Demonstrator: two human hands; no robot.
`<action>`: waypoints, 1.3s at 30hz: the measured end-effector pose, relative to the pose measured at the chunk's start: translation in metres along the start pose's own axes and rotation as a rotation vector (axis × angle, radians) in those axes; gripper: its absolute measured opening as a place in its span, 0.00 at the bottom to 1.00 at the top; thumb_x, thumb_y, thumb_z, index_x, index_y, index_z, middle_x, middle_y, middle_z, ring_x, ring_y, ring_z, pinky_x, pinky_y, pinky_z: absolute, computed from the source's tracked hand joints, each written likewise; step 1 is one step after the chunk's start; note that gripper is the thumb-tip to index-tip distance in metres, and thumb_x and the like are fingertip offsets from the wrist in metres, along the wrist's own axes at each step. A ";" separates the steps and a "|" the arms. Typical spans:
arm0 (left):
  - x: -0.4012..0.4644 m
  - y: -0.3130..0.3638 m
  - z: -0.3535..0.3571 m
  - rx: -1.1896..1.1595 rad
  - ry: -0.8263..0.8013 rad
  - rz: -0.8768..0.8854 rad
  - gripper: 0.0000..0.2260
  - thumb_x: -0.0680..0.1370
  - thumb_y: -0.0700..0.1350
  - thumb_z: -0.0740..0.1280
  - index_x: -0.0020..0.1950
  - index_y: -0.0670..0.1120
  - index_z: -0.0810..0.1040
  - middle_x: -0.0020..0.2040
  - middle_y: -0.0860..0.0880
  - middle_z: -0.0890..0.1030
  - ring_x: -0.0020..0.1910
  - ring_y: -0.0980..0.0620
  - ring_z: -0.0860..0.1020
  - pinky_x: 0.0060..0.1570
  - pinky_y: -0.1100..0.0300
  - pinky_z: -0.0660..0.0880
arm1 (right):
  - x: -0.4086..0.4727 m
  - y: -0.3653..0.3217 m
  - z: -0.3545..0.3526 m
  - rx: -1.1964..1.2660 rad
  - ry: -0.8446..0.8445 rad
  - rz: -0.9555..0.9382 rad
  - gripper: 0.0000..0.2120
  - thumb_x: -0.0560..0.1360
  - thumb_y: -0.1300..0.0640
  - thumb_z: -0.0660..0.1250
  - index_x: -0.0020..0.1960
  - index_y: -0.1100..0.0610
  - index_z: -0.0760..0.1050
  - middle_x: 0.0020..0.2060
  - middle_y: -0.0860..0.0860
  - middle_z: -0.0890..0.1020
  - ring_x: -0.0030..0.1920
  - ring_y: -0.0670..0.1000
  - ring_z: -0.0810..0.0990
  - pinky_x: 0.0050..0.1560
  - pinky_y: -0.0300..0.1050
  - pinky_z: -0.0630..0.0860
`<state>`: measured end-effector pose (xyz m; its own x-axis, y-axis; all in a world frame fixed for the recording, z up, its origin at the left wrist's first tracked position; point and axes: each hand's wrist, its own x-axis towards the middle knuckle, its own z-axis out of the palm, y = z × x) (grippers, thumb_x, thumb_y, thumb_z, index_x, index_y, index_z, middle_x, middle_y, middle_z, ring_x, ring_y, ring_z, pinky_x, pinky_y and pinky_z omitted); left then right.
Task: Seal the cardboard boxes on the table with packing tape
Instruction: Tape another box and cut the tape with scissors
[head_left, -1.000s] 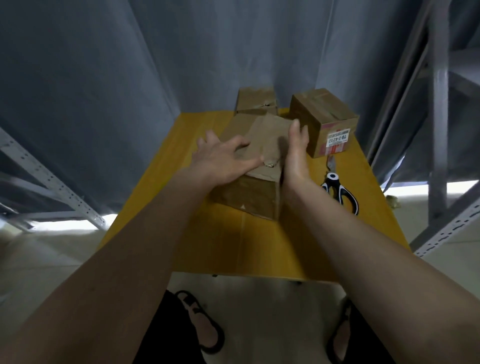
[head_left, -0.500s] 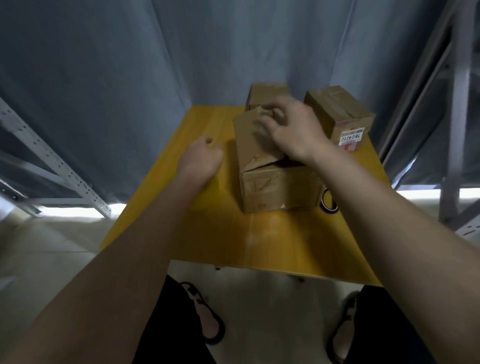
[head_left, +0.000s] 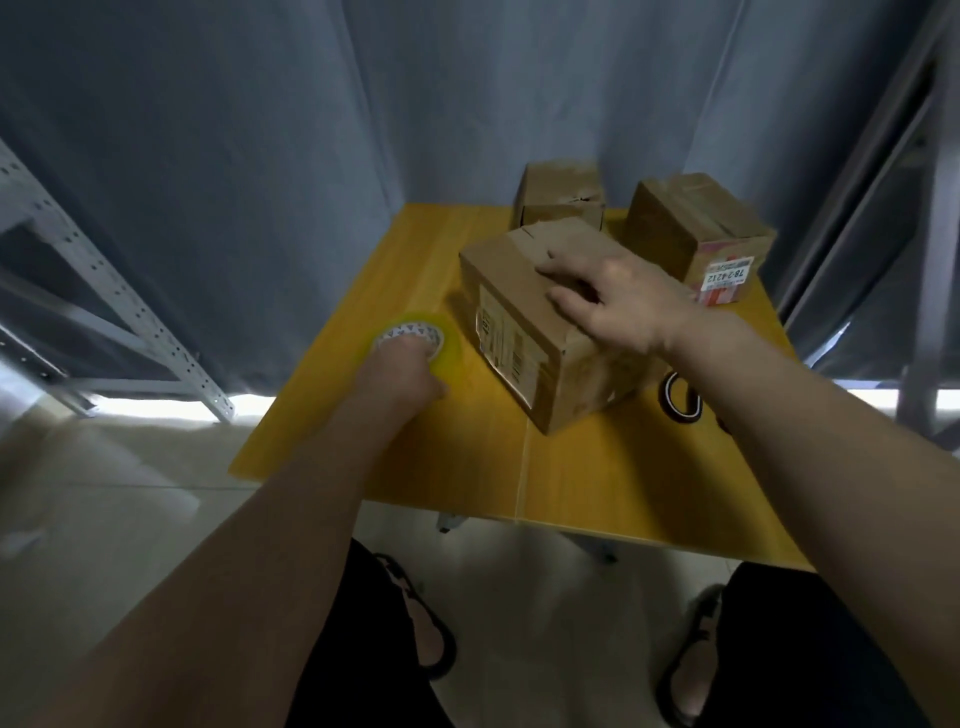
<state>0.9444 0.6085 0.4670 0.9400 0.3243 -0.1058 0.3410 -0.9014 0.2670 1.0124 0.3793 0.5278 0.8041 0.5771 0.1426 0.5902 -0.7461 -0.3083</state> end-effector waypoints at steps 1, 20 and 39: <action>-0.001 -0.002 -0.002 -0.063 0.045 0.012 0.26 0.73 0.50 0.74 0.69 0.45 0.74 0.67 0.44 0.76 0.65 0.44 0.73 0.60 0.51 0.72 | -0.001 0.003 -0.002 0.012 0.008 -0.016 0.21 0.81 0.44 0.56 0.72 0.45 0.67 0.70 0.49 0.72 0.67 0.53 0.71 0.56 0.43 0.65; -0.030 0.073 -0.090 -0.846 0.240 0.623 0.19 0.68 0.42 0.78 0.53 0.60 0.79 0.45 0.65 0.82 0.48 0.65 0.80 0.53 0.67 0.76 | 0.015 -0.065 -0.059 0.506 0.523 -0.029 0.21 0.83 0.49 0.53 0.73 0.57 0.65 0.70 0.52 0.70 0.71 0.49 0.67 0.72 0.45 0.62; -0.011 0.127 -0.070 -1.058 0.195 0.487 0.13 0.70 0.36 0.75 0.52 0.49 0.81 0.42 0.51 0.83 0.41 0.59 0.79 0.47 0.61 0.77 | -0.002 -0.024 -0.044 0.271 0.752 0.049 0.11 0.78 0.61 0.64 0.56 0.65 0.79 0.53 0.61 0.76 0.56 0.58 0.75 0.53 0.40 0.67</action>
<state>0.9777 0.5108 0.5693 0.9272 0.1333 0.3501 -0.3023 -0.2858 0.9094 0.9996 0.3814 0.5765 0.7183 0.0960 0.6891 0.5929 -0.6026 -0.5341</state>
